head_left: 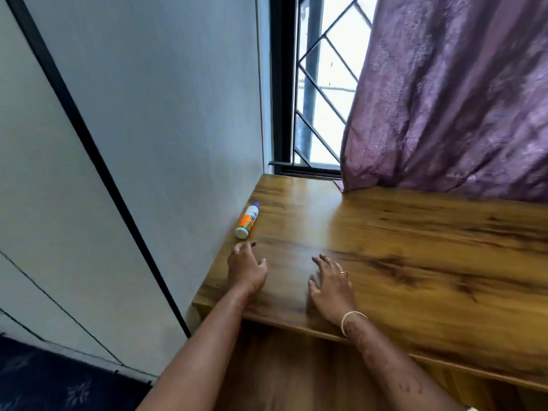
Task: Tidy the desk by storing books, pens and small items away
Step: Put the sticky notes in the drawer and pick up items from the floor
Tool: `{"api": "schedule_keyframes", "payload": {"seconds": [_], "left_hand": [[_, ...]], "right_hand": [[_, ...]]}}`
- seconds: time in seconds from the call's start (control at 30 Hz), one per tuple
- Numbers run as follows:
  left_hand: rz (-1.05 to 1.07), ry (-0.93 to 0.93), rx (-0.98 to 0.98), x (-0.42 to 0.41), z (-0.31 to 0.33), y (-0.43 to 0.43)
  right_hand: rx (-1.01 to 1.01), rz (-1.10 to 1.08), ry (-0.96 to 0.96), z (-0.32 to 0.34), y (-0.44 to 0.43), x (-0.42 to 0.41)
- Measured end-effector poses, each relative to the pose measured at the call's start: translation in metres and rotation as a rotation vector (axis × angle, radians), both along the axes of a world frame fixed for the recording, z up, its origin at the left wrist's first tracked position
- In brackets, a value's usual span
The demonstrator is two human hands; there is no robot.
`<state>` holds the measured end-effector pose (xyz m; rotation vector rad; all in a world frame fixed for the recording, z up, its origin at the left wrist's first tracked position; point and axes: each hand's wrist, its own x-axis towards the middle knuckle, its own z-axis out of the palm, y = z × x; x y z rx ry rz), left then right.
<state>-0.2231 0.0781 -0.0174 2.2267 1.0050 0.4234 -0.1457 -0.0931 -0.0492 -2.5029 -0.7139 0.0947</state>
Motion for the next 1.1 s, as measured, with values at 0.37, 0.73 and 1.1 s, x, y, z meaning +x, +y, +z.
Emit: {"api": "schedule_keyframes", "payload": {"seconds": [0.37, 0.73, 1.1], "left_hand": [[-0.049, 0.223, 0.146, 0.085, -0.024, 0.089], [0.048, -0.306, -0.451, 0.082, -0.016, 0.058], [-0.115, -0.405, -1.467, 0.067, 0.01, -0.14]], "right_hand": [[-0.004, -0.097, -0.113, -0.026, 0.025, 0.028], [0.13, -0.066, -0.054, -0.02, 0.008, 0.031], [0.181, -0.201, 0.046, 0.017, -0.139, 0.032]]}}
